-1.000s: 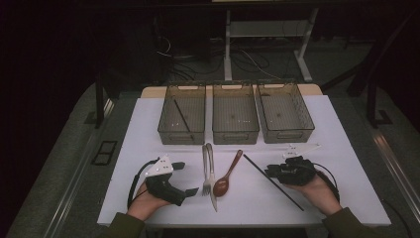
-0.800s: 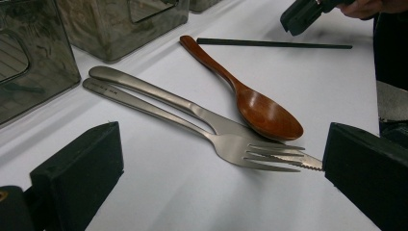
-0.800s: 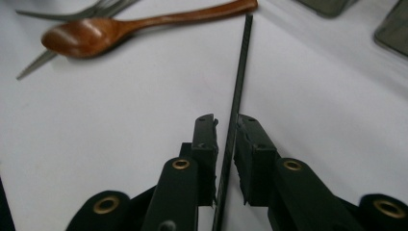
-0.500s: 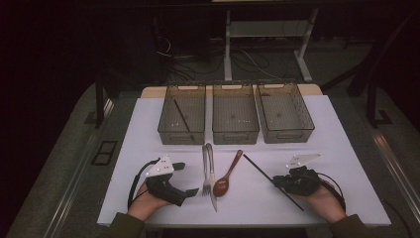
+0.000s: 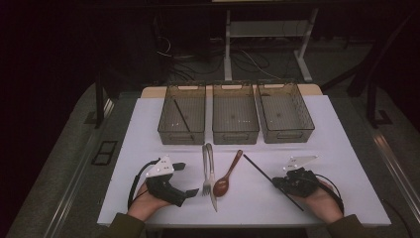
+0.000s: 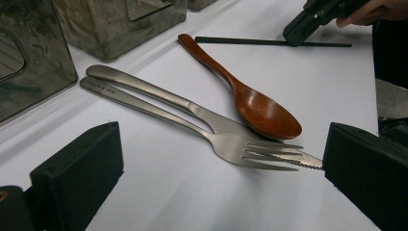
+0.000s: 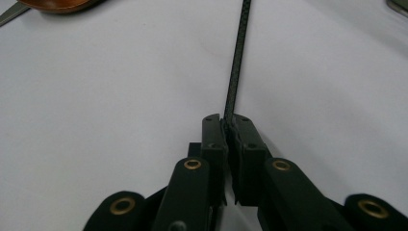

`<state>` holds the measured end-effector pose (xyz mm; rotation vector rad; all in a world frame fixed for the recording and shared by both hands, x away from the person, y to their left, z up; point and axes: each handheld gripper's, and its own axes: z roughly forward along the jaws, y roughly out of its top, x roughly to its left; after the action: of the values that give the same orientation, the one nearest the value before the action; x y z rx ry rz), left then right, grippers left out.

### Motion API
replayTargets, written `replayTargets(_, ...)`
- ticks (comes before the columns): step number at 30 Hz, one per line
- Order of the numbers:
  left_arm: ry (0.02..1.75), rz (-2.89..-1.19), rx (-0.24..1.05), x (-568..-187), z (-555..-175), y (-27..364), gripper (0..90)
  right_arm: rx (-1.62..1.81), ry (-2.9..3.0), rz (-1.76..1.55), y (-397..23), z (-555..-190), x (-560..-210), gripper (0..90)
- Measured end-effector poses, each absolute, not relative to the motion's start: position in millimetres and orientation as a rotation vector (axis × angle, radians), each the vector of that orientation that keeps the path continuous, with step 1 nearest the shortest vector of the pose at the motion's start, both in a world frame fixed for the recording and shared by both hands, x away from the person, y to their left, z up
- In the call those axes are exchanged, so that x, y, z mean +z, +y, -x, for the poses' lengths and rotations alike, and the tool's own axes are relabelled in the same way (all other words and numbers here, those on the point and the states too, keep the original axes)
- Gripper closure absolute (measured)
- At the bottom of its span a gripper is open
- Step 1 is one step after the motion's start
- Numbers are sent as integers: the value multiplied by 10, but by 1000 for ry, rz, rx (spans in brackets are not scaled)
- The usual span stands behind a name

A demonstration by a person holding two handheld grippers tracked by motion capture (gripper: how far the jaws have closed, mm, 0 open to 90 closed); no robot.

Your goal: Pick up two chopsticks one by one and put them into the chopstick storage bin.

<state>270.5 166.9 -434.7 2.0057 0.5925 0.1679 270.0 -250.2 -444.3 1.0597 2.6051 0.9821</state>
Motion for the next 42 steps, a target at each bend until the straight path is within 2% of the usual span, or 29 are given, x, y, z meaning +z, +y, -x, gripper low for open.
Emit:
replayTargets(23, 590, -2007, 164, -4349, -2707, 1661, 0, 933, 2602, -1020, -2545, -2730, -4431, 853)
replayTargets(42, 590, -2009, 163, -4351, -2708, 1660, 0, 1191, 2515, -1046, -2729, -2738, -4213, 854)
